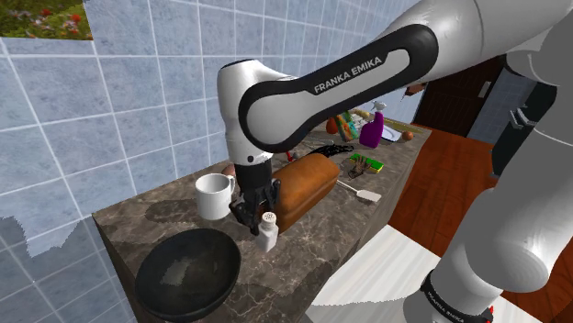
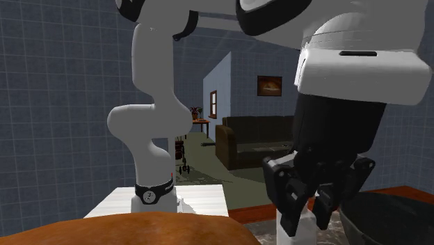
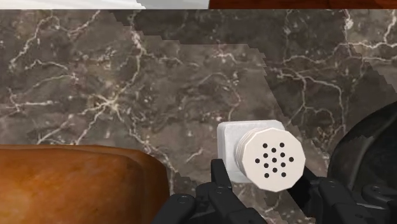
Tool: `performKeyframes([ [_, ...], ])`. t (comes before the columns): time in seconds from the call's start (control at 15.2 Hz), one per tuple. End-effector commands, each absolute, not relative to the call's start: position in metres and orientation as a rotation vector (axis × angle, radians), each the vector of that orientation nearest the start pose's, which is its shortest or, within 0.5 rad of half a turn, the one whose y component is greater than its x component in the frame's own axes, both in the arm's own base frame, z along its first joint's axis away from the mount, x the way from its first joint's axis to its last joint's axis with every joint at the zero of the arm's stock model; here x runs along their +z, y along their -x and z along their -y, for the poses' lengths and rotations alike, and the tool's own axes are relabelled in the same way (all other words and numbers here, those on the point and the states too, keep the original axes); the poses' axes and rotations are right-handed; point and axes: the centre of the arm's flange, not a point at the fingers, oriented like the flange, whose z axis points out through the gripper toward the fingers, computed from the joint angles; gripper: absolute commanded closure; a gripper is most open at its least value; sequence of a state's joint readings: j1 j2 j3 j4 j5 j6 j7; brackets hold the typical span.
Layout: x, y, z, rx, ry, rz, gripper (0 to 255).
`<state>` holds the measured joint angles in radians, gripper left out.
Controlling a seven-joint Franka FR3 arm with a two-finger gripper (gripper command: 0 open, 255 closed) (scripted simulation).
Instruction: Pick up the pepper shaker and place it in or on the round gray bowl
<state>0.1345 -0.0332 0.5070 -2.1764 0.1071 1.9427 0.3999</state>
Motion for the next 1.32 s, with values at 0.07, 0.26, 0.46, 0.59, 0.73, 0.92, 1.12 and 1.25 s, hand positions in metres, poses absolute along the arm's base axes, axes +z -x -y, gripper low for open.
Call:
performKeyframes([
  [0.07, 0.405, -0.401, -0.308, 0.344, 3.141, 0.3, 255],
  [0.26, 0.421, -0.401, -0.308, 0.344, 3.141, 0.3, 255],
  [0.46, 0.437, -0.401, -0.308, 0.344, 3.141, 0.3, 255],
  [0.59, 0.447, -0.401, -0.308, 0.344, 3.141, 0.3, 255],
  [0.73, 0.458, -0.401, -0.308, 0.344, 3.141, 0.3, 255],
  [0.92, 0.474, -0.401, -0.308, 0.344, 3.141, 0.3, 255],
  [1.12, 0.489, -0.401, -0.308, 0.344, 3.141, 0.3, 255],
  [1.25, 0.5, -0.401, -0.308, 0.344, 3.141, 0.3, 255],
])
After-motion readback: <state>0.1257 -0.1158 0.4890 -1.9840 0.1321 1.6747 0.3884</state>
